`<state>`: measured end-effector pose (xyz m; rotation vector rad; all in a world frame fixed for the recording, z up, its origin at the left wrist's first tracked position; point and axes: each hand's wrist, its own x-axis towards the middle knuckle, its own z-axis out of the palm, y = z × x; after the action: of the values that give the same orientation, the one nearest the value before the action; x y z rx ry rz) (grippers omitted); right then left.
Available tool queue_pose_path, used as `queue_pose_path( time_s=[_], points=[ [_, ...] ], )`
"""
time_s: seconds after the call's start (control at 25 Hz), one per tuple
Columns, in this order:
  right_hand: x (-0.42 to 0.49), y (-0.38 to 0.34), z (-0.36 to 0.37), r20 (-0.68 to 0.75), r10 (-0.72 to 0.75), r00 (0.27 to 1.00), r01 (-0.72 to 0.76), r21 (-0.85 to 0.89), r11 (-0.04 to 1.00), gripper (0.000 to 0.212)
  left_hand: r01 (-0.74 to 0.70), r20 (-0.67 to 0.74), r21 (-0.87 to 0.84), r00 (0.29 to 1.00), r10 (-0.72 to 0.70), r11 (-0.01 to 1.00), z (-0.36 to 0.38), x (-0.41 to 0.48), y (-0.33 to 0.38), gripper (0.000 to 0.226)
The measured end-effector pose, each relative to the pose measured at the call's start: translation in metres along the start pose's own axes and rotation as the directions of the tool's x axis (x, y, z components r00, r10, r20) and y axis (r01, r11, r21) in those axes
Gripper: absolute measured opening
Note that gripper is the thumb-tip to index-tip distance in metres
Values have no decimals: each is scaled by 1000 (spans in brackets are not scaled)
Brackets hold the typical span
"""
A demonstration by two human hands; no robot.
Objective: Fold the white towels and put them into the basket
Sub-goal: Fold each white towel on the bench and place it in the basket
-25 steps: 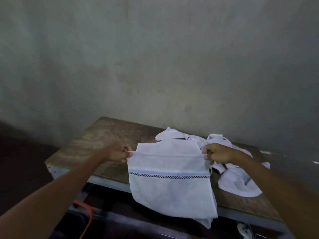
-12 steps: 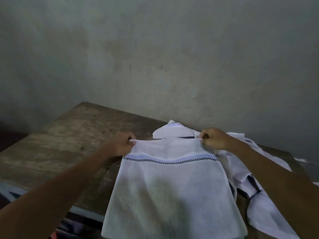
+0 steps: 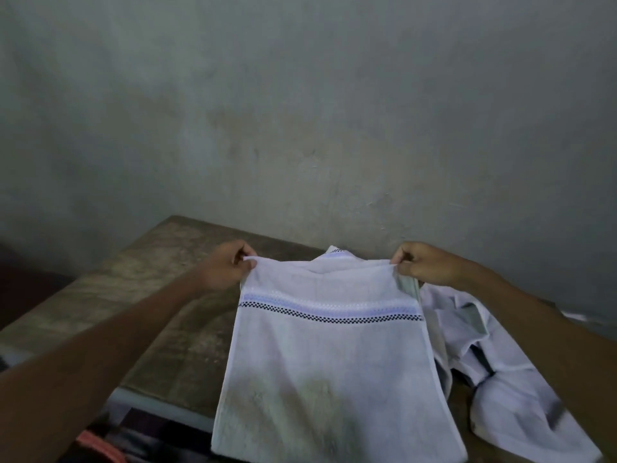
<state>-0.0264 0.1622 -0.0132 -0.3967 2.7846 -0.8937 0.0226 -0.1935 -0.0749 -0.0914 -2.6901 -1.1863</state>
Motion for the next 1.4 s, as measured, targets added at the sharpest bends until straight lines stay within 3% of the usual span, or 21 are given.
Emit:
queue_pose_path(
  time_s=[0.12, 0.52, 0.64, 0.84, 1.16, 1.28, 1.4],
  points=[
    [-27, -27, -26, -66, -24, 998, 30, 98, 995, 15, -29, -74, -60, 997, 25, 998, -37, -14, 37, 12],
    [-127, -123, -98, -120, -112, 986, 145, 307, 941, 19, -244, -205, 81, 945, 256, 966, -158, -65, 145, 22],
    [-155, -145, -116, -88, -112, 990, 134, 311, 941, 22, -289, -263, 46, 920, 291, 956, -182, -81, 169, 19],
    [-190, -165, -132, -106, -139, 985, 161, 245, 956, 17, -294, -267, -7, 922, 281, 956, -201, -103, 197, 16],
    [-209, -183, -139, -204, -183, 962, 248, 363, 898, 15, -245, -307, -23, 924, 226, 969, -218, -118, 206, 6],
    [-206, -186, -137, -194, -197, 961, 246, 280, 928, 11, -252, -260, 123, 926, 276, 960, -226, -124, 199, 7],
    [-201, -187, -136, -175, -208, 962, 227, 98, 969, 9, -293, -40, 452, 937, 347, 843, -232, -130, 192, 23]
  ],
)
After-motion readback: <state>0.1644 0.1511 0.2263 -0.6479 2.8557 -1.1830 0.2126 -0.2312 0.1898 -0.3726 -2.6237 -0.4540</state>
